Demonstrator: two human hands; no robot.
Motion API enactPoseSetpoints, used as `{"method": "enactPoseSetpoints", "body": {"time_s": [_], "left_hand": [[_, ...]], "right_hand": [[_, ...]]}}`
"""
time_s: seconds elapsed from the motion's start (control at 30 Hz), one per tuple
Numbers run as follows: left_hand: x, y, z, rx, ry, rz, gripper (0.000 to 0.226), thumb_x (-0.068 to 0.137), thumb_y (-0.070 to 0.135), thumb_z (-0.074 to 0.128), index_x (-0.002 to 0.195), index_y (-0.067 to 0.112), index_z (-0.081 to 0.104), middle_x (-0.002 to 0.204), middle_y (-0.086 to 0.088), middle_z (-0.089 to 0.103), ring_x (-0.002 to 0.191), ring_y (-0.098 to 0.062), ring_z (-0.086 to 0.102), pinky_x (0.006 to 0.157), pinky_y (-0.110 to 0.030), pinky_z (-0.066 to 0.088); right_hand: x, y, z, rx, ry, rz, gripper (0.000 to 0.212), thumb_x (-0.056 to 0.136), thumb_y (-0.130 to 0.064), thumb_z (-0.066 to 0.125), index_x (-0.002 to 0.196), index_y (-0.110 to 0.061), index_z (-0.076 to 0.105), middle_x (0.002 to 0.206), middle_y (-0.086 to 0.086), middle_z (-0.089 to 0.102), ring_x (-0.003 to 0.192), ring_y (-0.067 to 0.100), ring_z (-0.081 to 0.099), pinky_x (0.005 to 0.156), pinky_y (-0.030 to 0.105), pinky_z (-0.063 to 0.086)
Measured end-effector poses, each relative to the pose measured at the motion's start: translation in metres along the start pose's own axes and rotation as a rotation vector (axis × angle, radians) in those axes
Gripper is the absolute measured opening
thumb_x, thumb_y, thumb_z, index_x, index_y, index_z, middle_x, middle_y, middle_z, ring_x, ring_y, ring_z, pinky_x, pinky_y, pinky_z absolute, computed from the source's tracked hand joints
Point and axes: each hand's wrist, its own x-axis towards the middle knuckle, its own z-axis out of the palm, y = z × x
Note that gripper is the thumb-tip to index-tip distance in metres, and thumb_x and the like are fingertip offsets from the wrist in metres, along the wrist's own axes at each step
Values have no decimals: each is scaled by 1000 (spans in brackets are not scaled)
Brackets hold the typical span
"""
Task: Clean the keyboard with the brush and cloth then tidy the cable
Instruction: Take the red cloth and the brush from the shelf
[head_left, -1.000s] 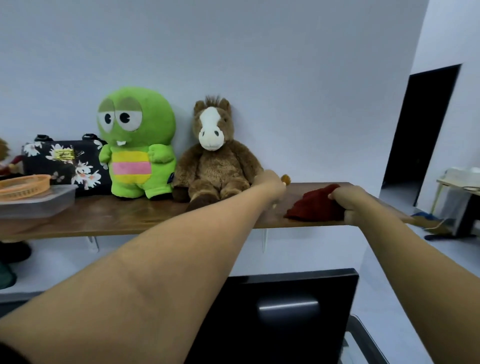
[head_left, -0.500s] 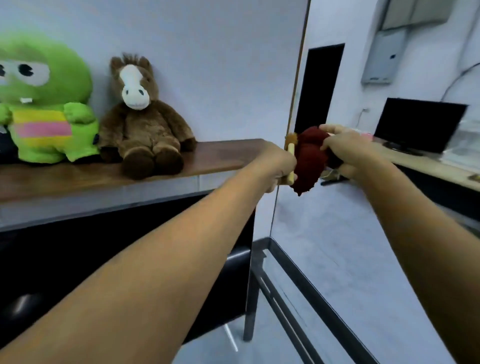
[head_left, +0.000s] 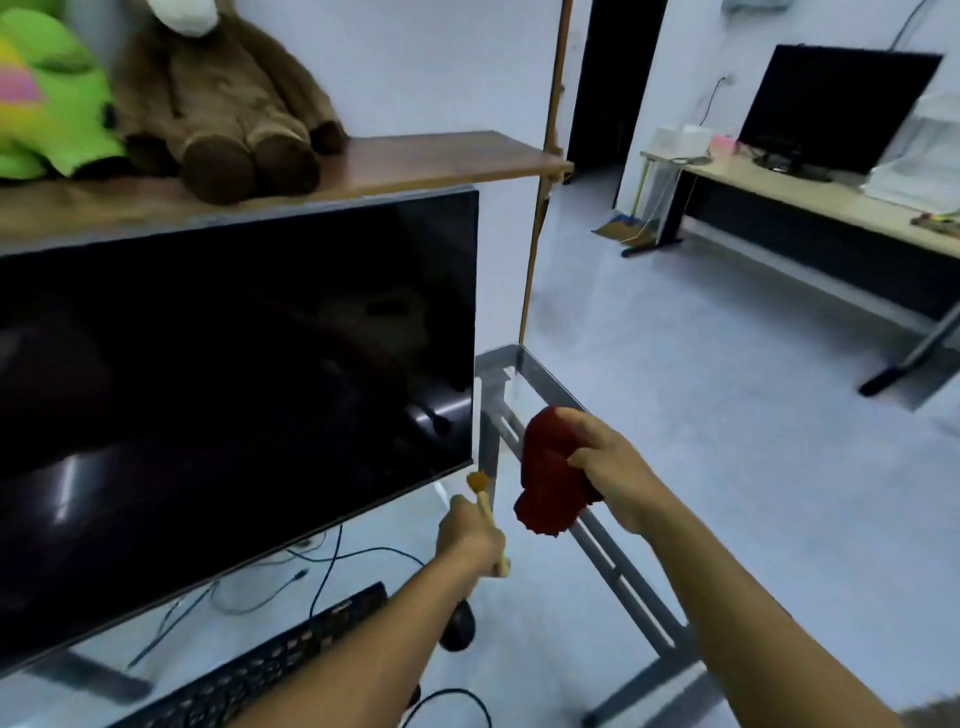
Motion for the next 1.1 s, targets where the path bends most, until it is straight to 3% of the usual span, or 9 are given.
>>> {"method": "enactPoseSetpoints", "body": {"time_s": [0.1, 0.27, 0.4, 0.57, 0.63, 0.73, 0.83, 0.93, 1.1], "left_hand": [[4, -34, 9, 55, 55, -68, 31, 83, 7, 62, 105, 12, 41, 108, -12, 59, 84, -33, 67, 56, -45, 60], [3, -55, 36, 160, -10, -139, 39, 93, 5, 50, 127, 13, 34, 107, -7, 55, 95, -28, 61, 63, -38, 60], [6, -64, 57, 220, -23, -127, 37, 95, 8, 46, 130, 10, 34, 110, -10, 56, 90, -27, 59, 70, -40, 59], [-1, -63, 76, 358, -75, -109, 38, 88, 11, 61, 113, 13, 32, 104, -9, 59, 76, -28, 65, 38, -31, 52], [0, -62, 82, 362, -80, -113, 36, 89, 21, 63, 108, 16, 33, 103, -8, 60, 65, -28, 68, 37, -29, 51], [3, -65, 89, 388, -78, -117, 34, 88, 29, 64, 104, 18, 37, 101, -7, 65, 65, -29, 71, 50, -36, 60], [5, -66, 93, 395, -58, -124, 35, 87, 32, 66, 103, 19, 38, 102, -7, 68, 69, -29, 72, 56, -38, 61], [12, -66, 94, 385, -38, -126, 36, 87, 34, 67, 104, 20, 38, 104, -7, 68, 66, -27, 72, 55, -35, 61], [16, -65, 90, 354, -29, -139, 36, 89, 35, 65, 107, 20, 38, 107, -8, 68, 61, -24, 72, 51, -29, 59]], "right_hand": [[-1, 55, 20, 15, -86, 47, 66, 80, 17, 36, 122, -28, 59, 112, -2, 68, 99, 18, 63, 77, 26, 51], [2, 131, 12, -75, -68, 178, 58, 92, 13, 33, 128, -27, 54, 119, -6, 57, 108, 15, 54, 66, 12, 50], [13, 161, -9, -228, 6, 153, 62, 87, 13, 30, 131, -24, 53, 128, 1, 57, 116, 22, 54, 94, 36, 52], [21, 174, -28, -373, 19, 122, 57, 89, 6, 35, 132, -28, 52, 136, 1, 53, 123, 25, 50, 101, 40, 48], [18, 179, -30, -725, 9, 79, 51, 92, -8, 45, 138, -28, 47, 144, 7, 44, 129, 29, 43, 105, 41, 40], [14, 189, -27, -1168, 48, -203, 49, 95, -28, 51, 143, -29, 42, 157, 8, 26, 143, 33, 25, 113, 52, 22], [15, 201, -17, -1183, -136, -262, 49, 102, -36, 36, 150, -30, 27, 162, 3, 8, 149, 27, 6, 118, 47, 5], [18, 208, -10, -1187, -130, -238, 52, 104, -38, 28, 153, -28, 16, 162, 2, -2, 149, 26, -2, 113, 40, -8], [27, 199, -2, -1231, -152, -182, 53, 104, -39, 25, 153, -26, 12, 162, 4, -6, 149, 28, -7, 116, 43, -6]]}}
